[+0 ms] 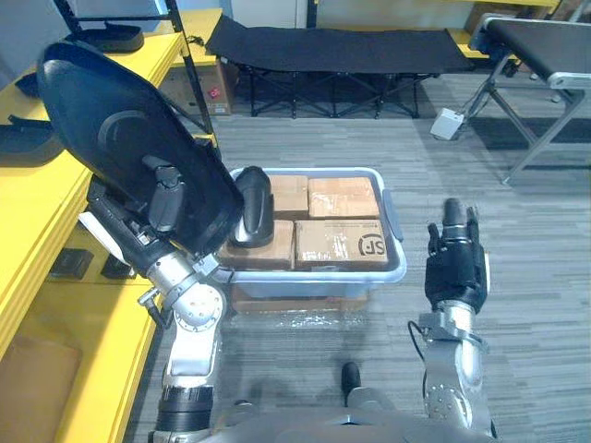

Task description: Walk over and take three plastic housings, then place them on the shelf

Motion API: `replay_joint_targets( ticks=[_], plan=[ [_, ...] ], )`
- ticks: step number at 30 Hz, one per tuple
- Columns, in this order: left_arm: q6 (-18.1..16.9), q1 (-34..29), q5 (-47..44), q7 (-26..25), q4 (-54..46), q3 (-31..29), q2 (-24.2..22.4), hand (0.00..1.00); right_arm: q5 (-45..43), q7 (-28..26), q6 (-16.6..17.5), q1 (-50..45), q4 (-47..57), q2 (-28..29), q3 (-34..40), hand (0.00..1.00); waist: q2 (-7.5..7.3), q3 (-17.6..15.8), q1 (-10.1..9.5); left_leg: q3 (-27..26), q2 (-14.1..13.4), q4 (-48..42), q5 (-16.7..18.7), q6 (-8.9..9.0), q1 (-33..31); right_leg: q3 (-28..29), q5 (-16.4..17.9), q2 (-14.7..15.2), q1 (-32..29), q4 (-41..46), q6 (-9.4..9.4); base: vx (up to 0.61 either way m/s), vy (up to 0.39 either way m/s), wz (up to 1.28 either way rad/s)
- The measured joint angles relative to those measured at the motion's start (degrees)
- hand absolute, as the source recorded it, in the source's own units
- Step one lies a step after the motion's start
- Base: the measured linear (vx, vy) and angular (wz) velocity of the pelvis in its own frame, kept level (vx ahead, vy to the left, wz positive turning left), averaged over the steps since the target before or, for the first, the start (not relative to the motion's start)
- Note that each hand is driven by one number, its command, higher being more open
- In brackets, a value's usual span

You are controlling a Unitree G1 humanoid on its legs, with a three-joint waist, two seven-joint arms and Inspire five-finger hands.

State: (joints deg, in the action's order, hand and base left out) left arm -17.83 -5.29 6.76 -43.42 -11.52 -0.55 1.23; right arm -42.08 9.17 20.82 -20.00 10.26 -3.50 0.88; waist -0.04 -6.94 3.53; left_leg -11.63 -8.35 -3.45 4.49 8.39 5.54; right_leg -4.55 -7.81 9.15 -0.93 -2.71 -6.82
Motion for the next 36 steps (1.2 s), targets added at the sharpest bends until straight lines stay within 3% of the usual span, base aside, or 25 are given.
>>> replay_joint_targets(
  ticks=[4, 7, 10, 12, 16, 22, 25, 29, 31, 33, 36],
  plan=[
    [-0.9, -4.2, -3.4, 4.6, -0.7, -1.8, 0.0, 0.0, -3.2, -2.0, -0.6, -0.8, -3.8, 0.0, 4.2, 1.0, 1.25, 0.8, -0.04, 0.0, -0.1, 0.6, 0.0, 0.0, 0.1, 0.0, -0.2, -0.2, 0.1, -0.6, 0.01, 0.0, 0.0, 0.0],
    [-0.9, -6.6, -4.4, 6.0, -2.9, -4.2, 0.0, 0.0, -9.7, -4.7, -0.8, -0.7, -5.6, 0.0, 4.9, 1.0, 1.31, 0.8, -0.22, 0.8, -0.1, 0.5, 0.0, 0.0, -0.1, -1.0, -0.1, -0.2, 0.8, -1.0, 0.02, -0.01, -0.001, 0.16],
    [-0.8, -8.8, -4.4, 6.1, -7.2, -8.8, 0.0, 0.0, -10.7, -6.7, -1.8, 0.2, -7.7, 0.1, 4.7, 1.0, 1.33, 0.8, -1.25, 3.5, -0.1, 0.4, 0.1, -0.23, -0.4, -3.7, 0.0, 0.0, 2.8, -1.8, 0.21, -0.01, -0.002, 0.43],
    [-0.8, -9.1, -4.4, 6.0, -10.7, -14.1, -0.1, 0.0, -10.4, -9.4, -5.0, 1.9, -7.9, -0.2, 4.2, 1.0, 1.36, 0.8, -3.43, 6.3, -0.1, -0.5, 0.0, -0.32, -2.3, -6.4, 0.2, 0.1, 3.1, -1.8, 0.43, -0.01, -0.012, 0.58],
    [-0.8, -11.2, -4.4, 6.2, -14.2, -20.8, -0.5, 0.0, -7.6, -10.2, -7.0, 8.3, -9.9, -0.8, 0.5, 1.0, 1.38, 0.8, -7.21, 12.0, 0.2, -0.6, -1.2, -0.53, -4.9, -12.5, 0.5, 0.3, 4.3, -1.8, 0.69, -0.03, -0.036, 0.78],
    [-0.9, -19.1, -9.6, 11.5, -14.5, -25.9, -4.9, 0.0, 0.4, -4.4, -8.0, 19.6, -14.7, -2.3, -6.3, 1.0, 1.39, 0.9, -14.24, 21.1, 2.4, -0.5, -2.9, -1.06, -7.0, -21.3, 2.2, 1.5, 8.0, -1.8, 0.0, -0.04, -0.004, 0.77],
    [-1.0, -22.7, -11.9, 14.2, -14.6, -27.5, -6.7, 0.0, 5.5, -0.9, -8.2, 22.0, -15.8, -2.0, -9.6, 1.0, 1.24, 1.0, -16.31, 22.3, 3.1, -0.5, -3.0, -1.25, -7.0, -22.6, 2.9, 2.0, 8.8, -1.8, 0.11, -0.02, 0.028, 0.26],
    [-1.0, -24.4, -13.5, 18.4, -15.4, -27.0, -6.9, 0.0, 12.2, 0.0, -11.0, 22.1, -15.9, -1.4, -11.9, 1.0, 0.49, 1.4, -16.56, 22.1, 3.5, -0.9, -2.5, -0.87, -7.4, -21.9, 3.0, 2.6, 8.0, -1.4, 0.04, -0.01, 0.042, -0.05],
    [-1.0, -24.2, -13.5, 20.3, -16.3, -25.8, -6.8, 0.0, 15.0, 0.0, -12.8, 22.0, -15.8, -1.7, -12.0, 1.0, 0.04, 1.5, -15.52, 22.7, 3.5, -2.2, -2.0, -1.07, -8.6, -20.5, 4.8, 2.8, 6.6, 1.5, -0.1, 0.01, 0.034, 0.09],
    [-1.1, -23.1, -13.9, 23.3, -16.3, -22.8, -5.9, 0.0, 17.0, -1.3, -15.2, 19.2, -14.3, -4.4, -10.2, 1.0, -0.58, 1.6, -13.11, 25.9, 4.3, -3.9, -2.1, -1.11, -10.3, -18.5, 8.4, 2.5, 6.0, 5.5, -0.39, 0.03, -0.003, 0.66],
    [-1.0, -21.7, -14.0, 25.1, -16.3, -20.6, -5.1, 0.0, 16.9, -3.8, -16.4, 14.6, -13.4, -6.5, -6.1, 1.0, -0.77, 1.5, -12.42, 28.6, 4.8, -4.4, -2.7, -0.52, -10.9, -19.5, 10.8, 2.7, 6.1, 8.8, -0.47, 0.04, -0.042, 0.6]
  ],
)
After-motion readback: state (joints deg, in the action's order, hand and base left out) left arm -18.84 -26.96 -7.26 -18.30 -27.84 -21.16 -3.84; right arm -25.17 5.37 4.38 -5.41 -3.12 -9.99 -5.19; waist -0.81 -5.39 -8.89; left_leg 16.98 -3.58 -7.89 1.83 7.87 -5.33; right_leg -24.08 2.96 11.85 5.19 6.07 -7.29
